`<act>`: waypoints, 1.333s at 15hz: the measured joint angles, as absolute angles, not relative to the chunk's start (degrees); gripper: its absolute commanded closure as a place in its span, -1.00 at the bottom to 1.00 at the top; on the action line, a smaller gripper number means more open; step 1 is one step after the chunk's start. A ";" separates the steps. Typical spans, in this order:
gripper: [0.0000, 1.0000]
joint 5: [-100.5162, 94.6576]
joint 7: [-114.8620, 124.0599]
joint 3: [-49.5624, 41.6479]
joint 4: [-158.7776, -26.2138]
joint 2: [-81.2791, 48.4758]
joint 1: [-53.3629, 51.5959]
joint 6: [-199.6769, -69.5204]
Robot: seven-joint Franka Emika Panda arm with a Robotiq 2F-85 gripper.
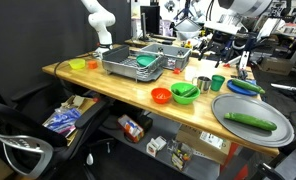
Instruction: Move the cup to the edge of the table
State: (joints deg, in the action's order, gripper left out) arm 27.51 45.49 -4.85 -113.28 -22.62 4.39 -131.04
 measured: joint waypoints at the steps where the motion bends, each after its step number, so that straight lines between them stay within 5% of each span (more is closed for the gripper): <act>1: -1.00 28.75 47.65 -4.80 -112.45 -23.51 4.21 -131.87; 9: -1.00 31.78 67.11 -4.83 -105.45 -36.36 3.44 -140.97; 20: -1.00 31.73 70.14 -4.73 -104.92 -36.91 3.43 -140.95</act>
State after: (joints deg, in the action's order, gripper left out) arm 31.73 70.14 -4.73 -104.92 -36.91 3.43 -140.95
